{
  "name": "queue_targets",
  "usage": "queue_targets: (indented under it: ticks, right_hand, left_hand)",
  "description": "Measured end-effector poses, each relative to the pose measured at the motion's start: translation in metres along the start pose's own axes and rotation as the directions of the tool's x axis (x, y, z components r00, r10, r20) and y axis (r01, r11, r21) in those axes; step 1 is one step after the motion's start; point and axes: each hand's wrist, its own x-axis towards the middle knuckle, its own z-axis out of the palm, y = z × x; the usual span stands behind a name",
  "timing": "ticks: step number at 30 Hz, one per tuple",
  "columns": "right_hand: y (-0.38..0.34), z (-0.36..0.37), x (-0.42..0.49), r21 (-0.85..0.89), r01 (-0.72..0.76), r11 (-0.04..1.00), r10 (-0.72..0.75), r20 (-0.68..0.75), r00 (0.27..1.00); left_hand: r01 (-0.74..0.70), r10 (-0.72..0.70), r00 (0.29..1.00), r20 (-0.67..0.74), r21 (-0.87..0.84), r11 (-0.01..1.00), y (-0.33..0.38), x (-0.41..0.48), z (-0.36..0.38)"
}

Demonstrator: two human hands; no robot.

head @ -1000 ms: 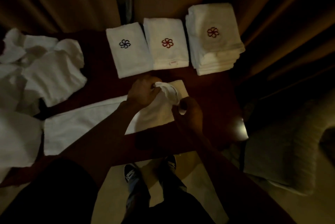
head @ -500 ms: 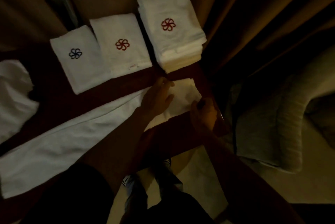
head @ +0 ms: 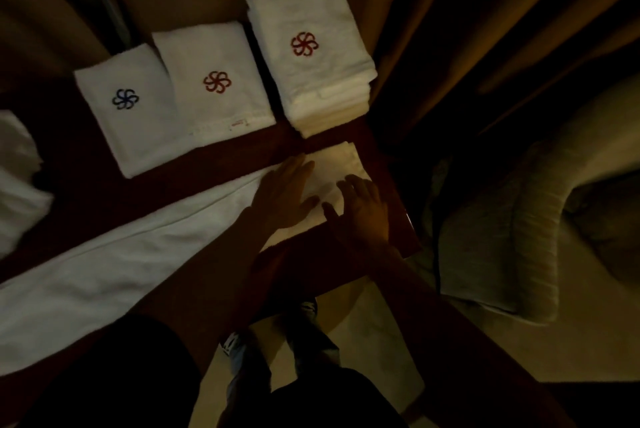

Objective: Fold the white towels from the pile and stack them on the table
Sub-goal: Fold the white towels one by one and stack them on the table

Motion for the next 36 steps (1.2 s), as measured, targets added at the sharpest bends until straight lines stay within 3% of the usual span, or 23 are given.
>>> queue_targets:
  ticks: [5, 9, 13, 18, 26, 30, 36]
  right_hand:
    - [-0.063, 0.012, 0.000, 0.080, 0.202, 0.976, -0.193, -0.104, 0.976]
    - [-0.141, 0.043, -0.014, 0.098, 0.361, 0.928, -0.358, -0.048, 0.933]
    - [-0.215, 0.085, -0.041, 0.131, 0.527, 0.840, -0.531, -0.007, 0.848]
    - [-0.299, 0.124, -0.082, 0.111, 0.625, 0.773, -0.634, 0.112, 0.765]
    - [-0.355, 0.188, -0.132, 0.138, 0.730, 0.669, -0.742, 0.157, 0.651]
    - [-0.369, 0.211, -0.141, 0.111, 0.723, 0.681, -0.730, 0.173, 0.661]
    - [-0.380, 0.227, -0.152, -0.100, 0.668, 0.738, -0.667, 0.041, 0.744]
  left_hand:
    - [0.129, -0.131, 0.990, -0.053, -0.030, 0.991, -0.040, -0.057, -0.036]
    - [0.243, -0.241, 0.959, -0.146, -0.006, 0.970, -0.098, -0.144, -0.058]
    - [0.461, -0.459, 0.868, -0.191, -0.034, 0.887, -0.160, -0.244, -0.077]
    - [0.620, -0.627, 0.747, -0.222, -0.107, 0.777, -0.219, -0.349, -0.081]
    - [0.631, -0.682, 0.699, -0.215, -0.261, 0.730, -0.270, -0.407, -0.071]
    - [0.648, -0.741, 0.641, -0.200, -0.374, 0.663, -0.282, -0.399, -0.070]
    - [0.690, -0.778, 0.613, -0.137, -0.388, 0.611, -0.296, -0.387, -0.069]
